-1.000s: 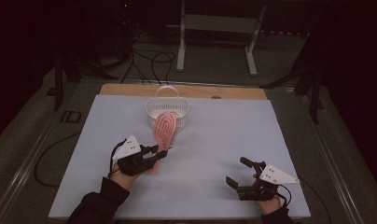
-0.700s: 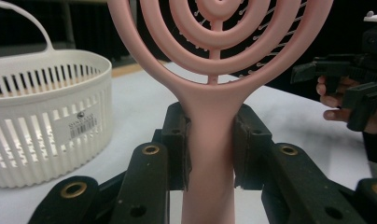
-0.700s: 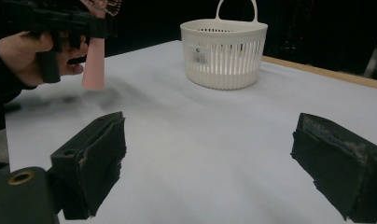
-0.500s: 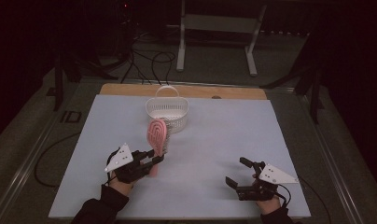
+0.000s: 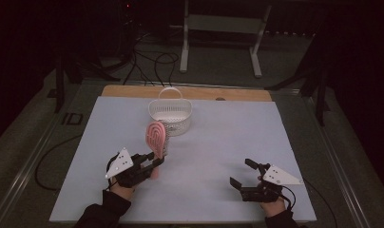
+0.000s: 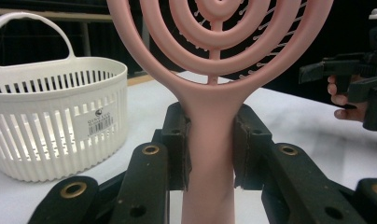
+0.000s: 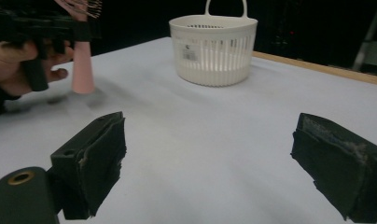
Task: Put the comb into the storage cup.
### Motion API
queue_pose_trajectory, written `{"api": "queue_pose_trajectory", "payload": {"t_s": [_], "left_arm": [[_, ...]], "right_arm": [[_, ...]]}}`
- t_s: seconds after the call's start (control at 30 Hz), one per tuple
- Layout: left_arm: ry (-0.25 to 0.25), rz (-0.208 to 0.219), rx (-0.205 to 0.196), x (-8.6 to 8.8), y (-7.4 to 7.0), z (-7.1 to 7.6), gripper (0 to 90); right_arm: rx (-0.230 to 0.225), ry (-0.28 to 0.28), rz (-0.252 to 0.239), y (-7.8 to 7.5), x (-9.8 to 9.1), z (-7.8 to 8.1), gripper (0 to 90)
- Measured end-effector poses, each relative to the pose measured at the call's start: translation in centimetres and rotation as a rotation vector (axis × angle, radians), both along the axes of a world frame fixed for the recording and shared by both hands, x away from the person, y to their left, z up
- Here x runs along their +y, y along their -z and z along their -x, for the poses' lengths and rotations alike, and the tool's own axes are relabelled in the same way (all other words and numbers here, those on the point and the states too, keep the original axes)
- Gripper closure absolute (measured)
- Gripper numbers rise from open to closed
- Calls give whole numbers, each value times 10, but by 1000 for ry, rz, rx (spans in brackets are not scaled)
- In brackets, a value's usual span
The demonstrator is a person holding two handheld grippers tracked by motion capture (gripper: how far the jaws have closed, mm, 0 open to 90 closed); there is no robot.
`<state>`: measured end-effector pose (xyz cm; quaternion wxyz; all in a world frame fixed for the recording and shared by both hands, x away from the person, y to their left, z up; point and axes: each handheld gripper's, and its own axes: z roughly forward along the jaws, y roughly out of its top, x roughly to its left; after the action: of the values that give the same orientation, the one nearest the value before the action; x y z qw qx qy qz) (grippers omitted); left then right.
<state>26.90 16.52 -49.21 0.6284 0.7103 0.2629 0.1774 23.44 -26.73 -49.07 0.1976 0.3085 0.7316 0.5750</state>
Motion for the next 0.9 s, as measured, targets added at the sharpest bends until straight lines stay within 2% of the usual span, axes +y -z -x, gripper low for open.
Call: {"api": "queue_pose_trajectory", "payload": {"t_s": [0.1, 0.2, 0.43, 0.5, 0.7, 0.9], "left_arm": [[-6, 3, 5, 2, 0, 0, 708], [-12, 9, 7, 4, 0, 1, 707], [-13, 8, 8, 4, 1, 2, 707], [-18, 8, 8, 4, 0, 3, 707], [-13, 10, 11, 4, 0, 3, 707], [-15, 16, 15, 6, 0, 3, 707]], "right_arm": [[7, 6, -2, -2, 1, -1, 100], [1, 21, 24, -5, 2, 0, 100], [20, 51, 27, -15, 6, 2, 100], [33, 44, 18, -19, 6, 3, 99], [64, 41, 71, -37, 13, 1, 99], [56, -4, 84, -52, 24, 0, 98]]}}
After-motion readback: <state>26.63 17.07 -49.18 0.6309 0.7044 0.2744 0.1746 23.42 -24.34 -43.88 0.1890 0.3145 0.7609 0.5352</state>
